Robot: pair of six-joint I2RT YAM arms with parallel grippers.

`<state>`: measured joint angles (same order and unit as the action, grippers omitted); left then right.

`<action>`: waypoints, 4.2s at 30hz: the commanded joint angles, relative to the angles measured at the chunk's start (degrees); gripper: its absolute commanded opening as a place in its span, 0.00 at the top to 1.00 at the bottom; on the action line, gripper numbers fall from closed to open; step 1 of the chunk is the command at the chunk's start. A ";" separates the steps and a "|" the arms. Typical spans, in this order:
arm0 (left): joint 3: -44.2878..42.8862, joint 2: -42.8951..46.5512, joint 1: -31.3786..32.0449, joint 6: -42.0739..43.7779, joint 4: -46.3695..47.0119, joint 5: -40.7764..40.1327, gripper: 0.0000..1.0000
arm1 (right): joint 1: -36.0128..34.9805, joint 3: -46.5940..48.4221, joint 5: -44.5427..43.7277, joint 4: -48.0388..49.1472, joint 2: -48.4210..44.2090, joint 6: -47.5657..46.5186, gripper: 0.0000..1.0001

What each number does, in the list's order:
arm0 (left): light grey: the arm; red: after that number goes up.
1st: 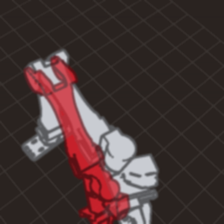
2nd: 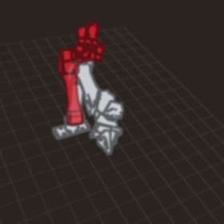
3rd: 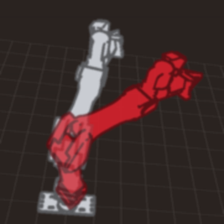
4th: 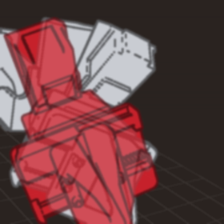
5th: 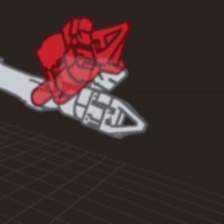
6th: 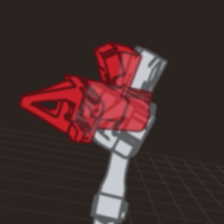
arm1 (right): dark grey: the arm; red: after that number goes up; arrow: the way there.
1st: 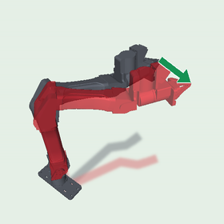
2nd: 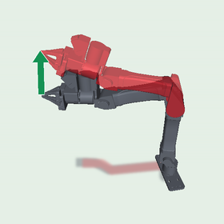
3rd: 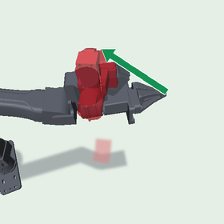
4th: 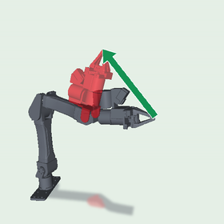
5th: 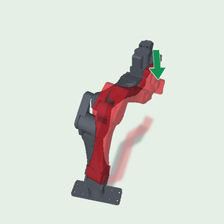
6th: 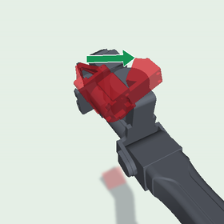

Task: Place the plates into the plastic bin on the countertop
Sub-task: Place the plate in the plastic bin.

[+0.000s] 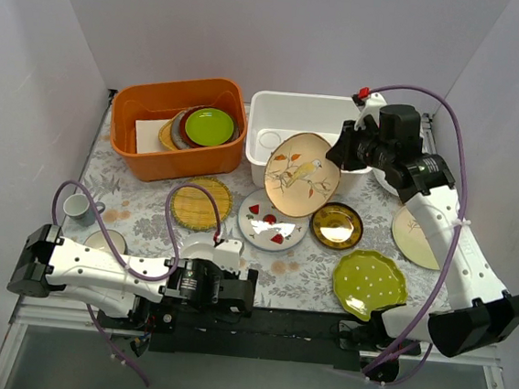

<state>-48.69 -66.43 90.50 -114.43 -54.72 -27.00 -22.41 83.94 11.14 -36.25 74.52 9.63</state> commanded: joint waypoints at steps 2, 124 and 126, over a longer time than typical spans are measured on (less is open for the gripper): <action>-1.23 -1.85 0.20 -18.64 1.28 0.29 0.02 | 3.51 8.86 4.41 6.36 3.43 0.83 0.99; -6.60 -18.12 0.21 -10.46 10.69 6.97 0.02 | 8.26 11.68 8.03 15.60 42.02 9.62 0.67; -6.16 -17.42 0.21 -10.63 10.69 6.44 0.02 | 8.26 11.77 7.33 15.51 41.67 9.53 0.65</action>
<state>-55.81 -87.70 90.52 -114.45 -43.31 -18.20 -13.06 92.58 15.35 -20.71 116.79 19.55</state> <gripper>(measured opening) 0.982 0.330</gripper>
